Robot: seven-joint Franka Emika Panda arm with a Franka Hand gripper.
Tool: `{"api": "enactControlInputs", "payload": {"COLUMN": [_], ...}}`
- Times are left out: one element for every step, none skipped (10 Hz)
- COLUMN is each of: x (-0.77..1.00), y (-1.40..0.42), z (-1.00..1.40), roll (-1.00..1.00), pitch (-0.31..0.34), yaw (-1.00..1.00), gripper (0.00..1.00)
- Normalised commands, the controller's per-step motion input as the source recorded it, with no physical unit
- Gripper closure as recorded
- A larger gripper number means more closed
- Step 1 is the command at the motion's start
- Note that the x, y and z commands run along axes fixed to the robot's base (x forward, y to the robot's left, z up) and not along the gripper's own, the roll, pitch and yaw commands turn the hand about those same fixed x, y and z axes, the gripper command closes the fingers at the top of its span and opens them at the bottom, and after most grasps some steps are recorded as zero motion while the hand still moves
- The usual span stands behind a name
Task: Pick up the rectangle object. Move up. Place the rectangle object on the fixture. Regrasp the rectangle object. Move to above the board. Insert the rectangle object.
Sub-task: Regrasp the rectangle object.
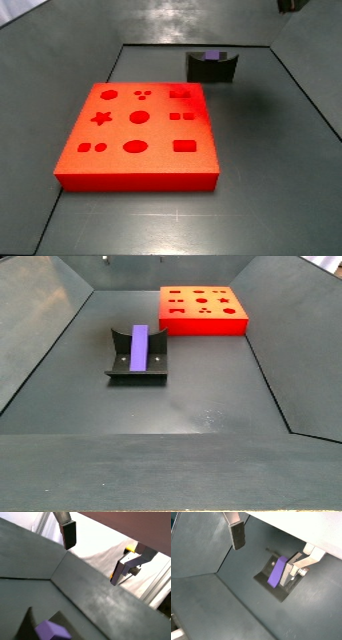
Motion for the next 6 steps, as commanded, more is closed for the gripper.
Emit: {"api": "enactControlInputs", "payload": {"x": [0.10,0.10,0.09,0.08,0.03,0.04], "y": [-0.05,-0.04,-0.03,-0.04,0.07,0.07], "z": [-0.02,-0.01,-0.01,-0.01,-1.00,-1.00], "roll": [0.47,0.28,0.17,0.15,0.11,0.10], "pitch": [0.129,0.093,0.045,0.017,-0.008,-0.020], "yaw": [0.20,0.21,0.21,0.20,0.18,0.16], "gripper": [0.00,0.00,0.00,0.00,0.00,0.00]}}
